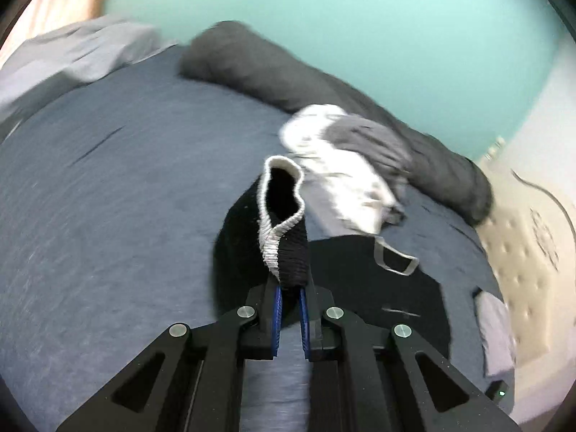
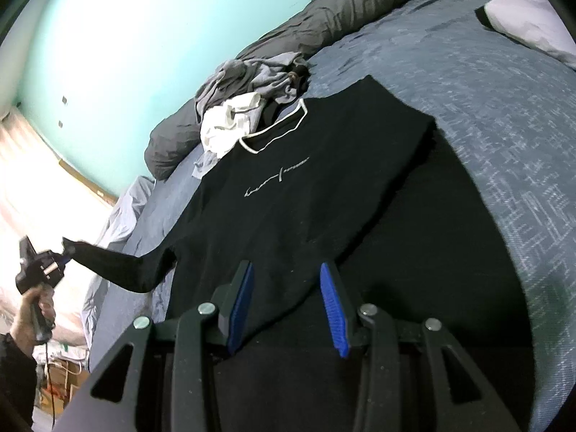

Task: Fold clothes
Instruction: 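Fold the sleeve across the sweatshirt body with the left tool and release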

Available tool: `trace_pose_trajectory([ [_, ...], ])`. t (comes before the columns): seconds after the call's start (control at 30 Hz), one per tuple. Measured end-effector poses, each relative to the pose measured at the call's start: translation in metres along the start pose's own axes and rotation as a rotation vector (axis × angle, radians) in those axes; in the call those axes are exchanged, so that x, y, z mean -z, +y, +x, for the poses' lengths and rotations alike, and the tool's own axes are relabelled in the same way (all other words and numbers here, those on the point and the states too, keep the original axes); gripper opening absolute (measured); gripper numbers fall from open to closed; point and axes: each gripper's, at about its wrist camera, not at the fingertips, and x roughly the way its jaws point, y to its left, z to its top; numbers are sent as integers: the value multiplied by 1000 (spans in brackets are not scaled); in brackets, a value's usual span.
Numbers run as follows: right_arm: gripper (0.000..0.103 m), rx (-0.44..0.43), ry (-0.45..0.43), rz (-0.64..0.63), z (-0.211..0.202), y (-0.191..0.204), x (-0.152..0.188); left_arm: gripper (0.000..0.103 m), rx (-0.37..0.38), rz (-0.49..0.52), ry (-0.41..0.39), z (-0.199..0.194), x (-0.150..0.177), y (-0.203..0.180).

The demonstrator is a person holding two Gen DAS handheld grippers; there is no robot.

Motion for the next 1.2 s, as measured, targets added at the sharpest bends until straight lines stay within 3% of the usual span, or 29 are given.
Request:
trace_pose_trajectory([
  [0.27,39,44,-13,7,-14,-14,-7,8,119,171,83,37,2,-148],
  [0.53,39,30,-39,12,-32,-24,-12,8,218,266,180,82,54,-248],
  [0.93,39,35,-82,85,-54,-51,-20,8,287,346,278,110,119,-317],
  [1.2,39,48,-82,97,-54,-56,-19,9,250,366,391,145,171,-315],
])
